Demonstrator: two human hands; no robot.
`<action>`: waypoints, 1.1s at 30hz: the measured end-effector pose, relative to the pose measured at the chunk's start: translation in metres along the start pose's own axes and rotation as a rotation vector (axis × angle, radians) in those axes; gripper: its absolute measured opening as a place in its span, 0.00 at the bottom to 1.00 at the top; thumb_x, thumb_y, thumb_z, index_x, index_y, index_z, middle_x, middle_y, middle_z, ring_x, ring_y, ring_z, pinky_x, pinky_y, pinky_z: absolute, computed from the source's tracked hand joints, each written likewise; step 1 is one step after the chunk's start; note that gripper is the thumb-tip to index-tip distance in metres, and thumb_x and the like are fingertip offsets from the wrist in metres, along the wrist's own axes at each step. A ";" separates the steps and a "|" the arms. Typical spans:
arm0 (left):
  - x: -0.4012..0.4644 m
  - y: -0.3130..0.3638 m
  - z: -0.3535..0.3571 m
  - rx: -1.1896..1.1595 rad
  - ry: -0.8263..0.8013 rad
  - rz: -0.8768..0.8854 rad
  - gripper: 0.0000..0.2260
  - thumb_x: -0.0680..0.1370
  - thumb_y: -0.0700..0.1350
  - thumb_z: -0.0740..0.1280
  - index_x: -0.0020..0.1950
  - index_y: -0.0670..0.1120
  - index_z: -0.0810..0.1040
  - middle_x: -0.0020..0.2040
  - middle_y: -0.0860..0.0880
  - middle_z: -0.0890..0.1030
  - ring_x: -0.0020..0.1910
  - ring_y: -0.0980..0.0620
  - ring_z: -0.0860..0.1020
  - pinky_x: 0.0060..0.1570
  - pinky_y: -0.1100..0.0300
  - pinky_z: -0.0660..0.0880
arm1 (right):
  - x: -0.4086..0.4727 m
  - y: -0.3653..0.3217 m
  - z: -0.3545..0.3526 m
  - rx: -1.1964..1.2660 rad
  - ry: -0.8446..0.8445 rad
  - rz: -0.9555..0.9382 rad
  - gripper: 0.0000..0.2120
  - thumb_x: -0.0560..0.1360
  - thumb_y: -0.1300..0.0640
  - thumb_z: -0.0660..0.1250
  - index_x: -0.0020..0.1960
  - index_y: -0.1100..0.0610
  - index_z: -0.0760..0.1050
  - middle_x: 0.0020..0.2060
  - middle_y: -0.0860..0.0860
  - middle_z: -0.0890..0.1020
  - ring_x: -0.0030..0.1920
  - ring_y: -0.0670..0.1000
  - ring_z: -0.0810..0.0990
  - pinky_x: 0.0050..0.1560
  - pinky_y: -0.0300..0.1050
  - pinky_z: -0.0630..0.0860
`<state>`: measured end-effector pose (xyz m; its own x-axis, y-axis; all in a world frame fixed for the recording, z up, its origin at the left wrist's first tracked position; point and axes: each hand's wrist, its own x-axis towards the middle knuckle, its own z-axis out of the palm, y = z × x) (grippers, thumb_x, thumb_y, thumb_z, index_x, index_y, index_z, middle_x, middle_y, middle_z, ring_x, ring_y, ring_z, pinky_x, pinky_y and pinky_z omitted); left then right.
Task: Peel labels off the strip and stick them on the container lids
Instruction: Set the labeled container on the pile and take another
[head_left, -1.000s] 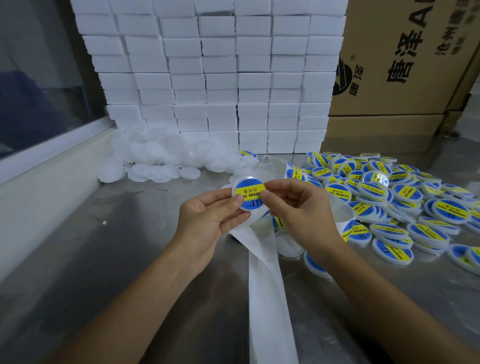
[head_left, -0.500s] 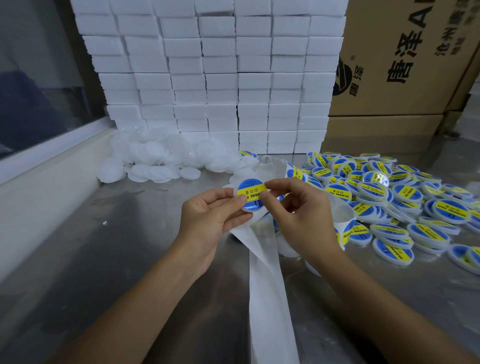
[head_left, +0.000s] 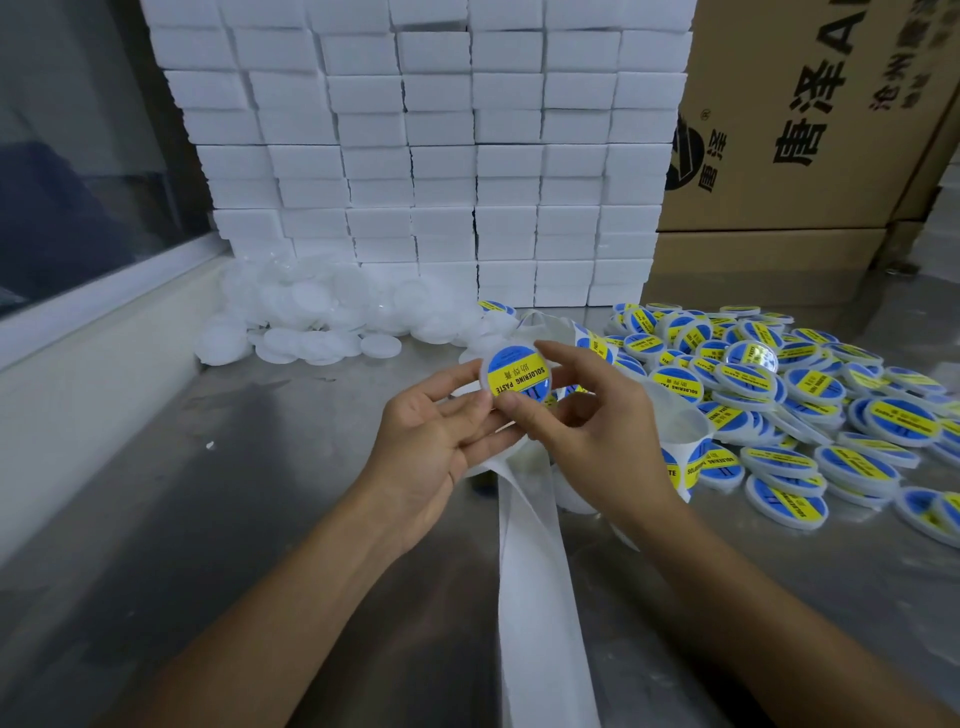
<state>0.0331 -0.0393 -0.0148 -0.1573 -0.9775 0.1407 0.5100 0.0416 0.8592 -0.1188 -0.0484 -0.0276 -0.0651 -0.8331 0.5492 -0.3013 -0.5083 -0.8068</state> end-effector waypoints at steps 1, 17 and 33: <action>0.000 0.000 0.000 0.004 -0.023 0.001 0.14 0.79 0.33 0.60 0.64 0.39 0.74 0.54 0.37 0.83 0.54 0.41 0.83 0.50 0.53 0.81 | 0.001 -0.001 0.001 0.037 -0.008 0.019 0.24 0.66 0.50 0.79 0.61 0.48 0.77 0.44 0.46 0.81 0.32 0.48 0.82 0.37 0.42 0.79; -0.003 -0.003 0.000 0.072 -0.072 0.012 0.15 0.75 0.35 0.65 0.60 0.44 0.79 0.52 0.39 0.84 0.51 0.43 0.84 0.46 0.57 0.81 | 0.005 -0.005 -0.004 0.208 -0.040 0.106 0.17 0.67 0.51 0.77 0.55 0.52 0.80 0.36 0.49 0.84 0.31 0.54 0.83 0.33 0.44 0.81; -0.006 -0.006 0.001 0.289 -0.107 0.046 0.12 0.77 0.33 0.65 0.59 0.41 0.80 0.49 0.43 0.86 0.48 0.45 0.85 0.45 0.59 0.81 | 0.004 -0.010 -0.010 0.081 0.058 0.177 0.24 0.59 0.40 0.79 0.36 0.56 0.72 0.33 0.55 0.81 0.27 0.55 0.81 0.22 0.46 0.77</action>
<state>0.0305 -0.0338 -0.0204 -0.2361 -0.9464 0.2202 0.2597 0.1569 0.9529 -0.1254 -0.0448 -0.0148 -0.1654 -0.8982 0.4073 -0.2034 -0.3731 -0.9052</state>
